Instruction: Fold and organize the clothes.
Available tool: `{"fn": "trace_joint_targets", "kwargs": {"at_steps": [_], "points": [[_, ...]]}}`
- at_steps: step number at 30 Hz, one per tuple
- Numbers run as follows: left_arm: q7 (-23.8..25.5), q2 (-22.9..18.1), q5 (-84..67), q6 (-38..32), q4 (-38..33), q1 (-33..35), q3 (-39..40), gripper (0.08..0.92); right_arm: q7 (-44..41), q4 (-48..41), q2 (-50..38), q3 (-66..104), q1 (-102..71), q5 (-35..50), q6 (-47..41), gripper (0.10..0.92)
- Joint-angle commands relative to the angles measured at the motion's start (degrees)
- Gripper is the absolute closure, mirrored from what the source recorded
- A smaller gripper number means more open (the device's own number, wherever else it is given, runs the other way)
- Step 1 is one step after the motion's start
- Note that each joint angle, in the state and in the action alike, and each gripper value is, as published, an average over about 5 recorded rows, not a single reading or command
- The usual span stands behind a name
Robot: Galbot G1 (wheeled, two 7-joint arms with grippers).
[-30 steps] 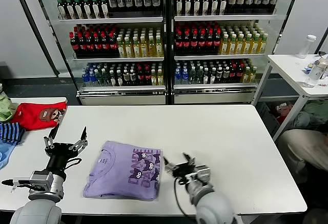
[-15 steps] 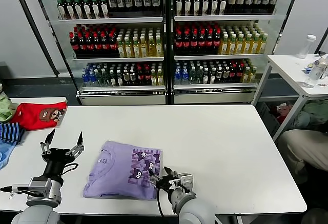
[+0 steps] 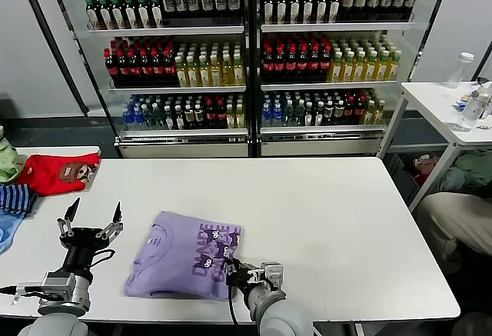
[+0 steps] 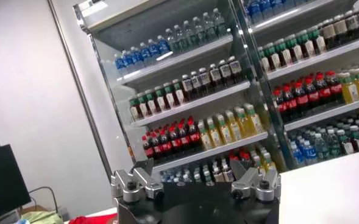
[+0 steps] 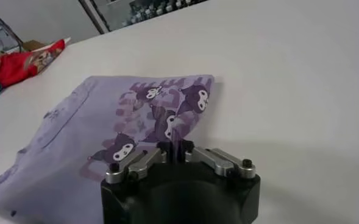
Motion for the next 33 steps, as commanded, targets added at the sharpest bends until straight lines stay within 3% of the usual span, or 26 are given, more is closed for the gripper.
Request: {"fn": "trace_joint_targets", "kwargs": {"at_steps": [1, 5, 11, 22, 25, 33], "points": [[0.07, 0.02, 0.03, -3.19, 1.30, 0.62, 0.00, 0.177, -5.02, 2.96, -2.30, 4.89, 2.52, -5.03, 0.93, 0.839], [0.15, -0.01, -0.26, -4.98, 2.65, 0.38, 0.28, 0.177, -8.44, 5.06, -7.08, 13.76, 4.83, -5.62, -0.34, 0.904], [0.33, -0.32, -0.36, -5.63, 3.74, 0.01, 1.40, 0.177, -13.50, 3.83, -12.90, 23.93, 1.20, -5.27, -0.85, 0.908], [2.07, -0.59, -0.28, -9.88, 4.62, 0.10, 3.27, 0.177, -19.11, 4.70, -10.13, 24.89, -5.59, -15.07, -0.81, 0.904], [2.82, -0.87, -0.30, -11.94, 4.44, 0.28, 4.30, 0.177, -20.32, 6.24, -10.46, 26.75, -6.00, -15.62, -0.80, 0.856], [3.11, -1.40, -0.62, -13.65, 5.11, -0.99, 6.83, 0.177, -24.22, 10.86, -12.93, 34.08, -8.39, -21.91, -0.51, 0.627]]}}
